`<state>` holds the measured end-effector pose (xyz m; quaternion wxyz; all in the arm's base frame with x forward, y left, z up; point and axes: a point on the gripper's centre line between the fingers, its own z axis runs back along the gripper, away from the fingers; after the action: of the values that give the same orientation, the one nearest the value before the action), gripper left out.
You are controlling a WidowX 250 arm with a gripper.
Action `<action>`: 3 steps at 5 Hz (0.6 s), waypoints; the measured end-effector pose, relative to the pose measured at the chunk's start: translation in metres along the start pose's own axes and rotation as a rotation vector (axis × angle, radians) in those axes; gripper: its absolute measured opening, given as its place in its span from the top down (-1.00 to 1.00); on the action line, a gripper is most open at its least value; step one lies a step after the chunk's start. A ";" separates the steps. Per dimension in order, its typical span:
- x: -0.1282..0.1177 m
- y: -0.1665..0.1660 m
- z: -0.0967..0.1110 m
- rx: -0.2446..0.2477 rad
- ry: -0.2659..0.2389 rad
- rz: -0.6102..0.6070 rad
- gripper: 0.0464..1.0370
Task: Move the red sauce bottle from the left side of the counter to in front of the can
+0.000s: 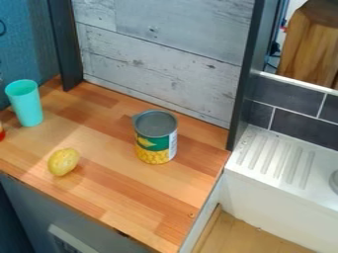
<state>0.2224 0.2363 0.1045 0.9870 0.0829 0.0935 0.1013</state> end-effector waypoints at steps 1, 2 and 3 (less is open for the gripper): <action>0.002 0.004 -0.008 0.011 0.041 -0.002 -0.93; 0.003 0.006 -0.006 0.013 0.050 -0.005 -0.93; 0.011 0.010 -0.009 0.011 0.049 -0.045 -0.85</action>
<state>0.2295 0.2496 0.0959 0.9859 0.0837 0.1201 0.0805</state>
